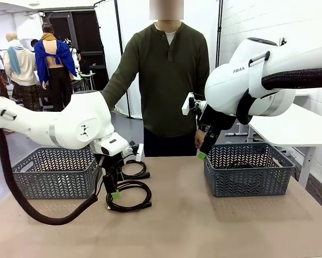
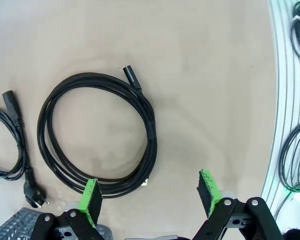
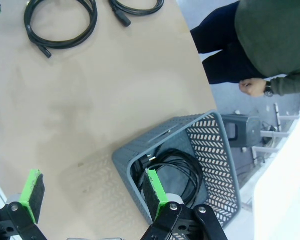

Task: Organize the cables according to human instructions.
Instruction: Pick up a bundle of cables and place it in the basket indicated by the human.

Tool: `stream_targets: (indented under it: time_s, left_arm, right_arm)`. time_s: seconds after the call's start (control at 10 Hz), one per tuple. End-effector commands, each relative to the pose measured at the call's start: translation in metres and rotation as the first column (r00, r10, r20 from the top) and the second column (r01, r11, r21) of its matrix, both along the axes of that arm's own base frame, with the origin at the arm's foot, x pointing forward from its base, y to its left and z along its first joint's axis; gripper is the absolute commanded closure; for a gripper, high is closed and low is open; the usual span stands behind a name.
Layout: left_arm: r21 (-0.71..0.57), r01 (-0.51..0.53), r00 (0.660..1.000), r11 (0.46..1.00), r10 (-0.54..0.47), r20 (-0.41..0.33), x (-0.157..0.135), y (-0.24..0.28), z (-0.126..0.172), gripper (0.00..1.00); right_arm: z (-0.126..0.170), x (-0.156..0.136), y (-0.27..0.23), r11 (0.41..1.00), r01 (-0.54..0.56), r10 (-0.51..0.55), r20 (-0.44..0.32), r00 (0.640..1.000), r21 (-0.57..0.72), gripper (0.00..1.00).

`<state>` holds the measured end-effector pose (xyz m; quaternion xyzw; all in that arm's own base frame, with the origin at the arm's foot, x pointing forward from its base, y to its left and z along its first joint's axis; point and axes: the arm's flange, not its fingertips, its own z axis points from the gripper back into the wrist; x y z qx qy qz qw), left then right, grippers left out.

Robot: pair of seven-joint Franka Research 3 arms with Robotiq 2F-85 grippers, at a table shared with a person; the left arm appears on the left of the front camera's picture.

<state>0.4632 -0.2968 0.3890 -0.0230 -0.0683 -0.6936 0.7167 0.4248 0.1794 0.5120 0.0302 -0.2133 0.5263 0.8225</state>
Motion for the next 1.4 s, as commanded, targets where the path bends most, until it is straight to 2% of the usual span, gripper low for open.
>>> stream_targets:
  time_s: [0.0, 0.7, 1.3]
  left_arm:
    - [0.061, -0.043, 0.999, 0.997, 0.042, 0.006, 0.009, -0.019, -0.006, 0.00]
    - [0.067, -0.056, 0.998, 0.996, 0.058, -0.026, 0.002, -0.034, -0.037, 0.00]
    - [0.052, -0.061, 0.997, 0.997, 0.063, -0.041, 0.012, -0.035, -0.054, 0.00]
  right_arm:
    - [-0.001, 0.000, 0.000, 1.000, 0.004, -0.004, -0.001, 1.000, 0.000, 0.00]
    - [-0.001, 0.000, 0.000, 1.000, 0.004, -0.004, -0.001, 1.000, 0.000, 0.00]
    - [-0.001, 0.000, 0.000, 1.000, 0.004, -0.004, -0.001, 1.000, 0.000, 0.00]
